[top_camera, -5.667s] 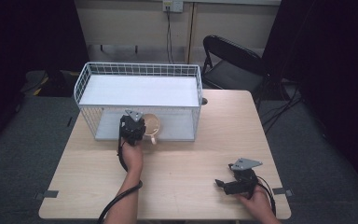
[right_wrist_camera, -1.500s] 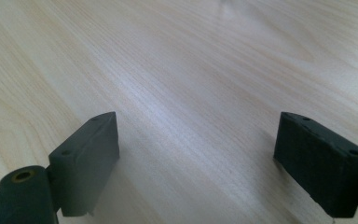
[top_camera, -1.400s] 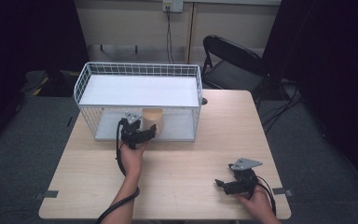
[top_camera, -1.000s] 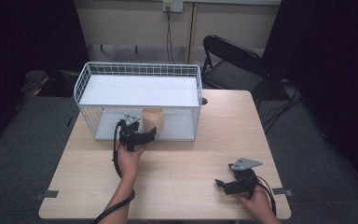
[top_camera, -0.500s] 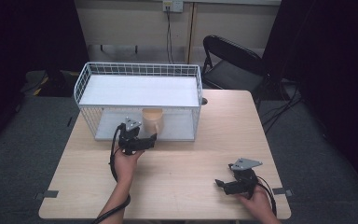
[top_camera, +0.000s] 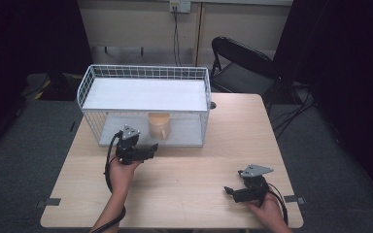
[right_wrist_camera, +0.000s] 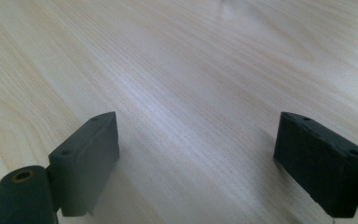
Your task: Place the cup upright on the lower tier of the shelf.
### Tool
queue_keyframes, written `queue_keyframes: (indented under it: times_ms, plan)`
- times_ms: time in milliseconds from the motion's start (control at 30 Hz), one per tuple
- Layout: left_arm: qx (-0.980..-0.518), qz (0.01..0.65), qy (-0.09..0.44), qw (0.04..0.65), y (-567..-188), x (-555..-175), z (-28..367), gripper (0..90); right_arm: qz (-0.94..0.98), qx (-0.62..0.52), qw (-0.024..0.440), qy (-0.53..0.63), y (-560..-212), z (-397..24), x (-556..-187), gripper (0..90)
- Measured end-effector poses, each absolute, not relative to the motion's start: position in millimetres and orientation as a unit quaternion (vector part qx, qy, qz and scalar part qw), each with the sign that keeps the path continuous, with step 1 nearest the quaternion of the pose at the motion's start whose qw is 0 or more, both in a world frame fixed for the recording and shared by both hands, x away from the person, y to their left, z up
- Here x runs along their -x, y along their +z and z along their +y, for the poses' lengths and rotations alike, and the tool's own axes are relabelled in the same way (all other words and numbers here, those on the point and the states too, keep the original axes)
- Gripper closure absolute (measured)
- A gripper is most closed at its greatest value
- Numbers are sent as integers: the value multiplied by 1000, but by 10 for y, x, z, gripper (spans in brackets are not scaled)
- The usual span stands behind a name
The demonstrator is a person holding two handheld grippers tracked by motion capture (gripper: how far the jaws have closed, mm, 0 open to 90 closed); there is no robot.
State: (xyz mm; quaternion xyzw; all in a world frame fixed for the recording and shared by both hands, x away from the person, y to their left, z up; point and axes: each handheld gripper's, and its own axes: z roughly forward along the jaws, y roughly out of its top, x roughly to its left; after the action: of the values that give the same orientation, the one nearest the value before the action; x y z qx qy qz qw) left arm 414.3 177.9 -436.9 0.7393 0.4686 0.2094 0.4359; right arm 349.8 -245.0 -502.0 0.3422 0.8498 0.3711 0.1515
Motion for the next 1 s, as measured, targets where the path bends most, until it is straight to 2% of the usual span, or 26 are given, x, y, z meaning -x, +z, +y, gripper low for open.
queue_keyframes:
  times_ms: [1000]
  plan:
    - [-745,468,194,435,-4413,-3908,2148,136,850,-342,152,371,-5021,-2451,-3497,132]
